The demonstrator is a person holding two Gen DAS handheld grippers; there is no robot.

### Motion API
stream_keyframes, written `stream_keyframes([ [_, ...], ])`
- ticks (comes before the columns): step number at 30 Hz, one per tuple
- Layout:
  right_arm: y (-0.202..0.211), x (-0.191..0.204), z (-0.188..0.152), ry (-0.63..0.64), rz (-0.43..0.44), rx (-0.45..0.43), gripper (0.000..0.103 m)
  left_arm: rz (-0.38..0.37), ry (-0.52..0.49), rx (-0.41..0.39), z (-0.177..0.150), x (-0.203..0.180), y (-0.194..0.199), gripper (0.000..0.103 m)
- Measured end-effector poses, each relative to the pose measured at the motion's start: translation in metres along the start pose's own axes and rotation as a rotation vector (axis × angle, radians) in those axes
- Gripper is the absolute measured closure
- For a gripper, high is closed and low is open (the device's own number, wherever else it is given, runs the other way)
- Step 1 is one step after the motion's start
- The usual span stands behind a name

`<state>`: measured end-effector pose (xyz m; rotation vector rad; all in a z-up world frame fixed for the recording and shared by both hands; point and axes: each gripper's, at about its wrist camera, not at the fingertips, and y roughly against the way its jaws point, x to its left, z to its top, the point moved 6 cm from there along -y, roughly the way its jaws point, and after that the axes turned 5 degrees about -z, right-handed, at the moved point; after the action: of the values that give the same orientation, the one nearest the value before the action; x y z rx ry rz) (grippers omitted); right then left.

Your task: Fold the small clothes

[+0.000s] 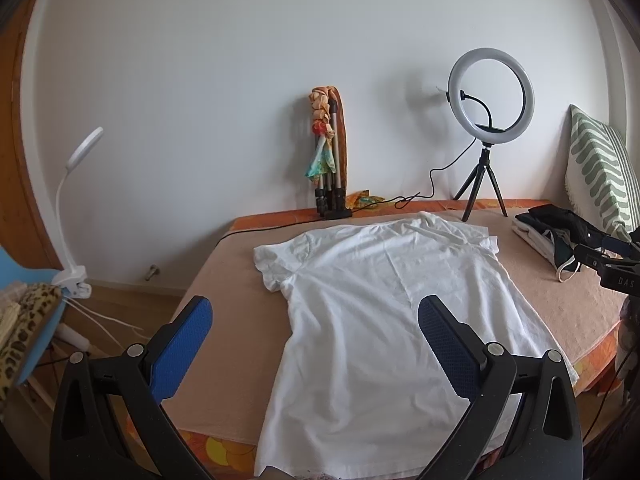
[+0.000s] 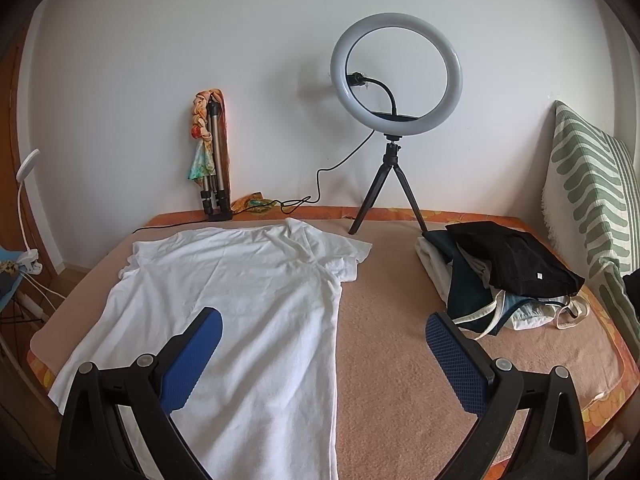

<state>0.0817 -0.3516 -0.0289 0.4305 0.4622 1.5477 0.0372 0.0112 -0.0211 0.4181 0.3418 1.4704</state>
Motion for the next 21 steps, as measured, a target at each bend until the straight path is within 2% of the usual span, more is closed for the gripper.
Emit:
stream_keyframes([
  [10, -0.002, 0.016, 0.003, 0.000, 0.020, -0.036, 0.000, 0.027, 0.004, 0.020, -0.012, 0.017, -0.002, 0.001],
  [13, -0.004, 0.025, 0.007, -0.007, 0.071, -0.037, 0.000, 0.008, 0.014, 0.063, -0.025, 0.026, -0.010, 0.001],
  [17, -0.004, 0.046, 0.006, 0.017, 0.182, -0.063, 0.000, -0.101, 0.089, 0.109, -0.049, 0.040, -0.015, 0.001],
  [19, -0.010, 0.057, 0.006, 0.031, 0.229, -0.030, 0.000, -0.120, 0.125, 0.137, -0.061, 0.047, -0.016, 0.002],
  [20, -0.013, 0.062, 0.006, 0.036, 0.247, -0.008, 0.000, -0.120, 0.128, 0.155, -0.067, 0.050, -0.017, 0.005],
  [21, -0.017, 0.067, 0.007, 0.038, 0.265, 0.013, 0.000, -0.120, 0.125, 0.174, -0.073, 0.051, -0.019, 0.013],
])
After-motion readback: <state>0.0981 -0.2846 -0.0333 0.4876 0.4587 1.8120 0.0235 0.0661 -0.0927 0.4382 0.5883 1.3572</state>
